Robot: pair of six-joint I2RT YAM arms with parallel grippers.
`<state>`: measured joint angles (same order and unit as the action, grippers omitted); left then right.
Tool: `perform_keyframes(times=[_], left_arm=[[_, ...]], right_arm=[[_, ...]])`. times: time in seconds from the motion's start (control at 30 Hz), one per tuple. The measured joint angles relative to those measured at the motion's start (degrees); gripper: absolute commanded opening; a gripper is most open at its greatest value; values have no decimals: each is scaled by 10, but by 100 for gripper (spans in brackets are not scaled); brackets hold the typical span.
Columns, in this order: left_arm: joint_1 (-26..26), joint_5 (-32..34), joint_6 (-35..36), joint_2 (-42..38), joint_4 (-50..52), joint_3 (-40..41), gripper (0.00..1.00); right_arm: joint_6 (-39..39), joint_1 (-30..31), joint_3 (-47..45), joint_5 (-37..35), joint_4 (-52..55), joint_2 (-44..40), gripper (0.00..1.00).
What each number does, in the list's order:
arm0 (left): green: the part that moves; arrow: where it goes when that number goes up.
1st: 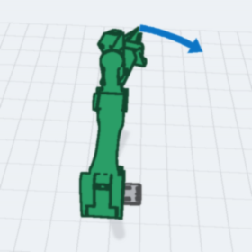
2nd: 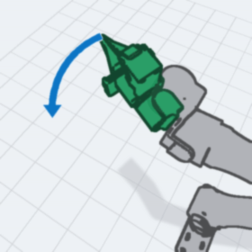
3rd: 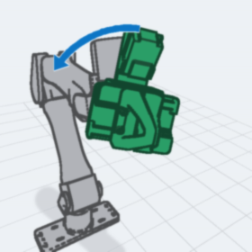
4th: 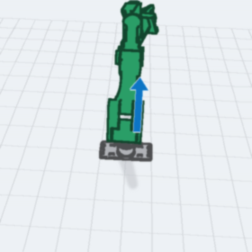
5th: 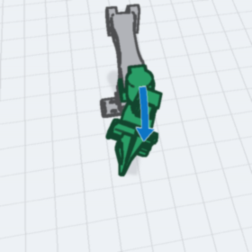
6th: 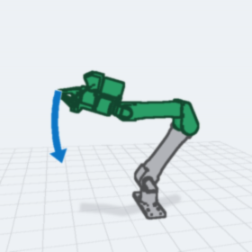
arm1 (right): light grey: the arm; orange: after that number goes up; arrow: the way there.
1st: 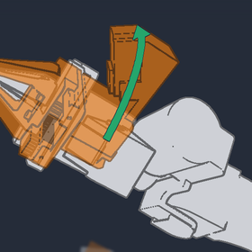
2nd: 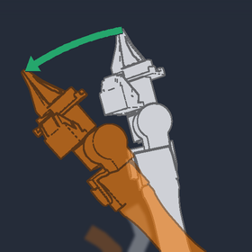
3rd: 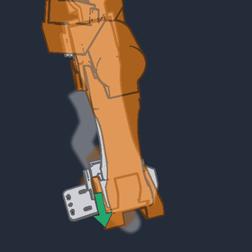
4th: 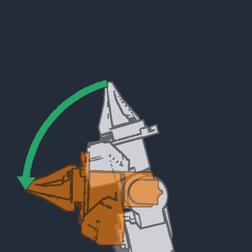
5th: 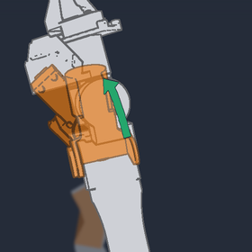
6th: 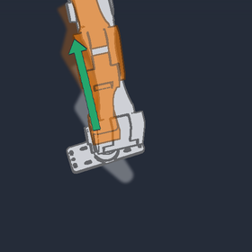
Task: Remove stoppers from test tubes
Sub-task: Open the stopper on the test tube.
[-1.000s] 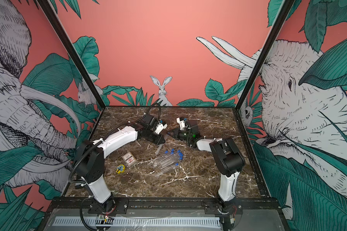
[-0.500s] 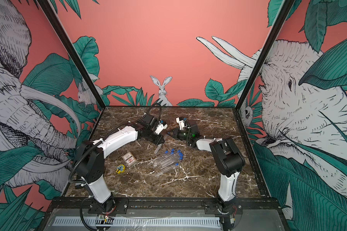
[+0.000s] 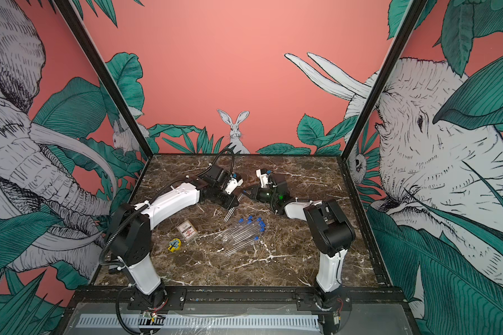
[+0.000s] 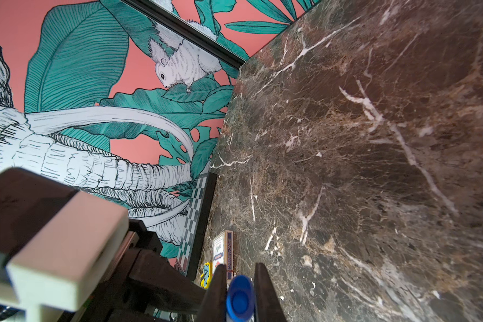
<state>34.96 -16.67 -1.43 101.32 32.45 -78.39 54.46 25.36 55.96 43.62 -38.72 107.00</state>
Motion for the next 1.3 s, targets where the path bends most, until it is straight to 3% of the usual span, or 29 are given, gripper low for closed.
perform_keyframes(times=[0.37, 1.3], left_arm=[[3, 1, 2, -2, -11, 0, 3], [4, 0, 10, -2, -29, 0, 3]], right_arm=[[-37, 0, -1, -22, 47, -31, 2], [-2, -9, -20, -25, 7, -38, 2]])
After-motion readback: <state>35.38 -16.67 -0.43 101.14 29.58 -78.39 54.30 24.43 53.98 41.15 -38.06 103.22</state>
